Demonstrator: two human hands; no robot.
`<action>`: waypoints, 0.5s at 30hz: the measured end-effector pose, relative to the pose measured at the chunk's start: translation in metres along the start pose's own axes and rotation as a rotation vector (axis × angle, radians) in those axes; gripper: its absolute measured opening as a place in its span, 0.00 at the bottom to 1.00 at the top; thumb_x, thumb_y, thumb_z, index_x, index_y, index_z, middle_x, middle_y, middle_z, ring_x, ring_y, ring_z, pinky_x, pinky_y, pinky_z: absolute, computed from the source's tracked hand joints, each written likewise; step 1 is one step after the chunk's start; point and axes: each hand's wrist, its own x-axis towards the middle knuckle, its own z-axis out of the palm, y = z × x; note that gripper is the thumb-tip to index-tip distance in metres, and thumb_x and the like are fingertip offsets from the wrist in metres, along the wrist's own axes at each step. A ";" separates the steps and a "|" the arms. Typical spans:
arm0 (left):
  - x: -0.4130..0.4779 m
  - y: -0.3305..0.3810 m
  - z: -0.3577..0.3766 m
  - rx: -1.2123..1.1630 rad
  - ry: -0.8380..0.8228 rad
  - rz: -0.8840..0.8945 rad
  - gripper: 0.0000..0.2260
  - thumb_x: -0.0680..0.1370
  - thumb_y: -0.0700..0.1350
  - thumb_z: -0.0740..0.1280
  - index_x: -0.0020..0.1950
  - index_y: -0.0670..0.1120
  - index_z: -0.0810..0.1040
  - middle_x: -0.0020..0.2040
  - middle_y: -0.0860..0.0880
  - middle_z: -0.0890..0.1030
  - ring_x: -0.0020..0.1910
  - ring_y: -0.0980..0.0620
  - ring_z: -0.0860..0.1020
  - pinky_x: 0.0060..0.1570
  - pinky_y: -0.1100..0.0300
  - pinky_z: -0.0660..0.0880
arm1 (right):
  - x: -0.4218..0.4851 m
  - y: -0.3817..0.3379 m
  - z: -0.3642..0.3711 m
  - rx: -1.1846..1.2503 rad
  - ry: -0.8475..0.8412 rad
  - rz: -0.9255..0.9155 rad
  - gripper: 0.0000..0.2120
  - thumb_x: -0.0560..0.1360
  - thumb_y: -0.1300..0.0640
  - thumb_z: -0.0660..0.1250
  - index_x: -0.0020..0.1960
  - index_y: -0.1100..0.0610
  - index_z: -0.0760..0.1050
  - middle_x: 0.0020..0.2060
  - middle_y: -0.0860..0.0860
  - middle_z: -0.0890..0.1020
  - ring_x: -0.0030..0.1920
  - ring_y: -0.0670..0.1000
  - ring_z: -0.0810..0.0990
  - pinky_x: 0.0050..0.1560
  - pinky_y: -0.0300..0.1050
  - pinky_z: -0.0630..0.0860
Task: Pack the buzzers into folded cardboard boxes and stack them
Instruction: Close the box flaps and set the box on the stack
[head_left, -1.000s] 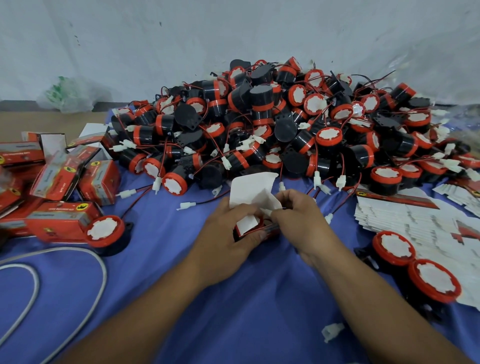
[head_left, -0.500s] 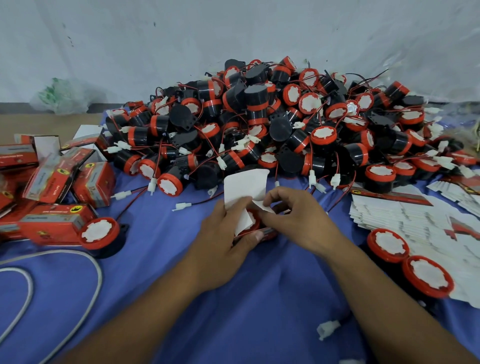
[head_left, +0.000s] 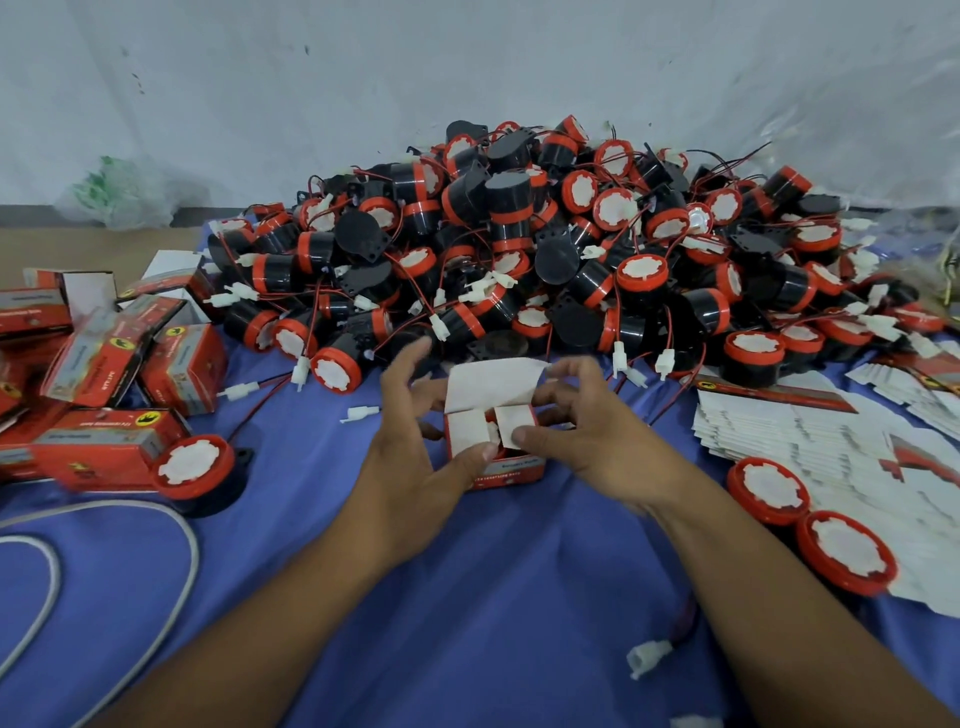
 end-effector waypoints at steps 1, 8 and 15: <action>0.001 0.000 -0.002 0.011 -0.009 0.017 0.35 0.74 0.50 0.73 0.70 0.71 0.56 0.64 0.60 0.76 0.62 0.59 0.76 0.58 0.63 0.73 | 0.000 -0.002 0.001 -0.028 -0.001 -0.062 0.27 0.75 0.60 0.74 0.66 0.44 0.64 0.51 0.43 0.81 0.50 0.46 0.82 0.47 0.44 0.81; 0.003 -0.008 -0.012 0.199 -0.088 0.096 0.14 0.76 0.43 0.71 0.62 0.49 0.81 0.63 0.53 0.78 0.62 0.68 0.73 0.62 0.66 0.72 | -0.009 -0.003 -0.005 -0.382 -0.195 -0.219 0.21 0.77 0.43 0.68 0.70 0.40 0.73 0.69 0.32 0.70 0.69 0.30 0.65 0.62 0.23 0.64; 0.000 -0.008 -0.017 0.136 -0.153 0.075 0.22 0.75 0.53 0.68 0.68 0.52 0.75 0.67 0.60 0.74 0.67 0.70 0.69 0.65 0.70 0.69 | -0.008 -0.003 -0.002 -0.346 -0.131 -0.225 0.21 0.75 0.43 0.70 0.68 0.44 0.77 0.65 0.37 0.75 0.67 0.37 0.72 0.67 0.41 0.73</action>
